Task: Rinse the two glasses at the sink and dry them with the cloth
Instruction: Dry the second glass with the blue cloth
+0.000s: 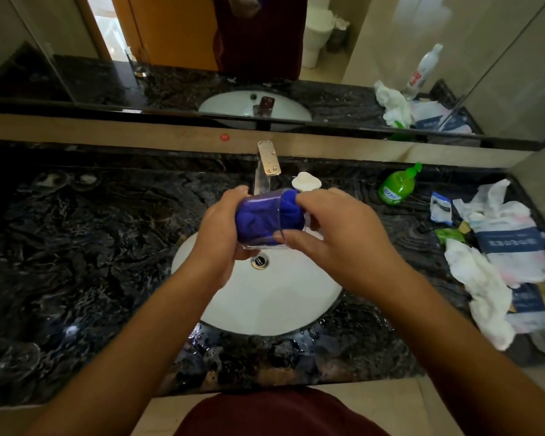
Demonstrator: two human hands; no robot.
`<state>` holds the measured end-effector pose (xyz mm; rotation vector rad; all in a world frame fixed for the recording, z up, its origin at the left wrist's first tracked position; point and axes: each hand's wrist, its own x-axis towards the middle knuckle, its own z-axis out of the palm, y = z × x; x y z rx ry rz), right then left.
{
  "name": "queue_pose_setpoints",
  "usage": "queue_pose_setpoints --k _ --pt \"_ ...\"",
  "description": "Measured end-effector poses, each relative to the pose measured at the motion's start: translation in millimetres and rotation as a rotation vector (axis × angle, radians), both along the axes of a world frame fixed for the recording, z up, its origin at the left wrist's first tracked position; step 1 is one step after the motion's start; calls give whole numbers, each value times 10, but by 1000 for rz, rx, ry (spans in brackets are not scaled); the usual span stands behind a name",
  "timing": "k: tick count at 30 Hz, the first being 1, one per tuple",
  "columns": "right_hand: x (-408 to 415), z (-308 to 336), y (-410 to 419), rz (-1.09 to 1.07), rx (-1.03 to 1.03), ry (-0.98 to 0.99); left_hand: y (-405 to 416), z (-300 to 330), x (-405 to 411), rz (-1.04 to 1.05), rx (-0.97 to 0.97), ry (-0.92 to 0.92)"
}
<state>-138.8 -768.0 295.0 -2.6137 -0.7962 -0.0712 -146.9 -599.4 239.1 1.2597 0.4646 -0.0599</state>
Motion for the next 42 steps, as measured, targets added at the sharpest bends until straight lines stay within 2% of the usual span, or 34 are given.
queue_pose_setpoints --k 3,6,7,9,13,16,18,20,25,27,29,31,33,37,40,42 --pt "26 -139 -23 28 101 -180 23 25 -8 -53 -54 26" --pt "64 -261 -23 52 179 -182 -25 27 -8 3 22 -8" --pt "75 -278 -17 32 221 -111 -43 28 -14 34 77 -71" --pt "101 -297 -23 -18 376 141 -67 -14 -39 53 260 -311" --pt "68 -283 9 -202 855 860 -1 -116 -75 53 639 -788" --pt "14 -315 23 -259 1013 1350 132 -141 10 -54 794 -1036" --pt "-7 -336 -5 -225 985 1419 200 -133 65 -128 804 -1109" --pt "-16 -337 -42 -236 816 1245 240 -100 84 -153 816 -1131" --pt "-41 -319 -138 -279 353 530 245 -51 83 -128 802 -1043" --pt "-12 -299 -225 -331 256 252 252 -71 61 -36 731 -947" --pt "60 -266 -328 -365 265 147 288 -74 46 83 583 -844" --pt "132 -302 -436 -399 409 229 331 -83 32 163 521 -803" --pt "172 -381 -489 -410 554 325 319 -97 22 154 476 -769" --pt "167 -476 -387 -421 781 482 142 -117 -20 132 85 -503" --pt "62 -446 -224 -278 997 718 7 -74 -58 154 -197 -231" --pt "-4 -416 -149 -143 944 796 -38 -54 -85 177 -262 -158"
